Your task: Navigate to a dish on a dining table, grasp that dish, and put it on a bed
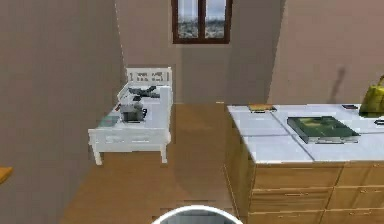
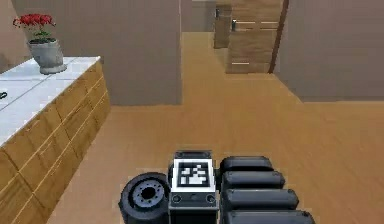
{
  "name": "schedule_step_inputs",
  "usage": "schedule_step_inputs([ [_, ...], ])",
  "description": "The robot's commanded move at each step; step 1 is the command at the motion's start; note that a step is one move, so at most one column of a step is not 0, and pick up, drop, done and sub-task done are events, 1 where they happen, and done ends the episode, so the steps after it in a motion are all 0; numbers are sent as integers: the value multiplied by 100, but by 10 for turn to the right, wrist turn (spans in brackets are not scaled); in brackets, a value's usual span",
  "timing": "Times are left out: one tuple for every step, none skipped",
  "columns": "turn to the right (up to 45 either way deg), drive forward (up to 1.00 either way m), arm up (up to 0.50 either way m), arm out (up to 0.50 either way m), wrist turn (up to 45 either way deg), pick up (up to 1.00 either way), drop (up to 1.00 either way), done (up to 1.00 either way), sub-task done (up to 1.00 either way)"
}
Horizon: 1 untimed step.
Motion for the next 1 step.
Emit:
schedule_step_inputs([
  [0, 100, 0, 0, 0, 0, 0, 0, 0],
])
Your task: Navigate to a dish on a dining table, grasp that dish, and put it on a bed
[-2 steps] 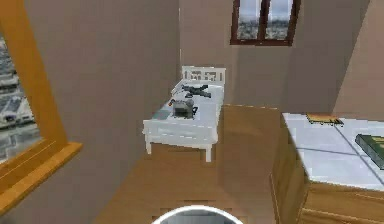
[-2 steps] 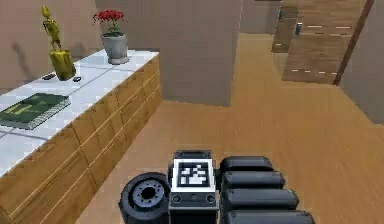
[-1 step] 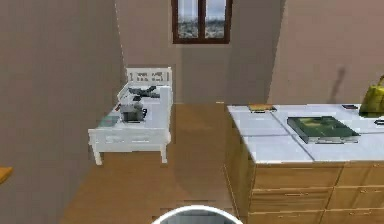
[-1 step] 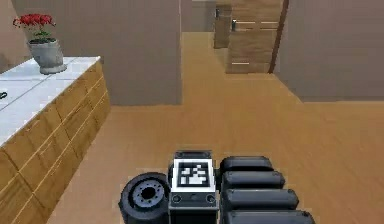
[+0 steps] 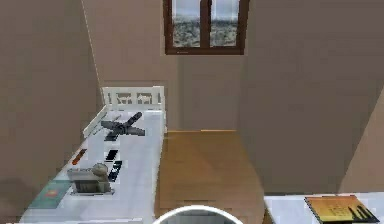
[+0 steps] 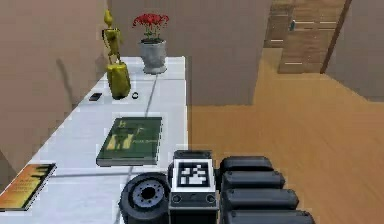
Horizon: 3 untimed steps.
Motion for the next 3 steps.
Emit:
schedule_step_inputs([
  [0, 100, 0, 0, 0, 0, 0, 0, 0],
  [60, 0, 0, 0, 0, 0, 0, 0, 0],
  [0, 60, 0, 0, 0, 0, 0, 0, 0],
])
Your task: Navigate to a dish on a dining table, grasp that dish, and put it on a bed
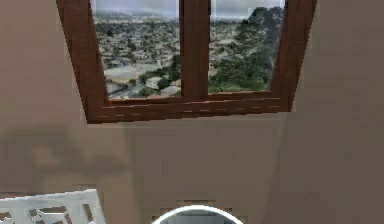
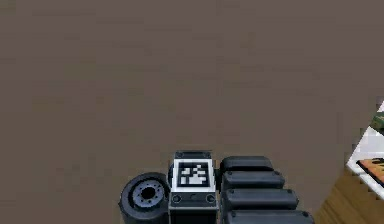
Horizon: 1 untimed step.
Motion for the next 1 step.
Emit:
schedule_step_inputs([
  [-60, 0, 0, 0, 0, 0, 0, 0, 0],
])
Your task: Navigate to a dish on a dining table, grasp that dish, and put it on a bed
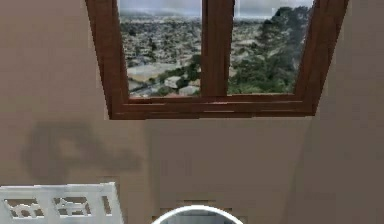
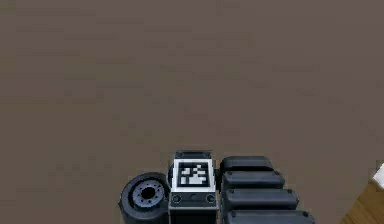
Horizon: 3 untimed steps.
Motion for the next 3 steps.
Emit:
schedule_step_inputs([
  [-30, 0, 0, 0, 0, 0, 0, 0, 0],
  [60, 0, 0, 0, 0, 0, 0, 0, 0],
  [-120, 0, 0, 0, 0, 0, 0, 0, 0],
])
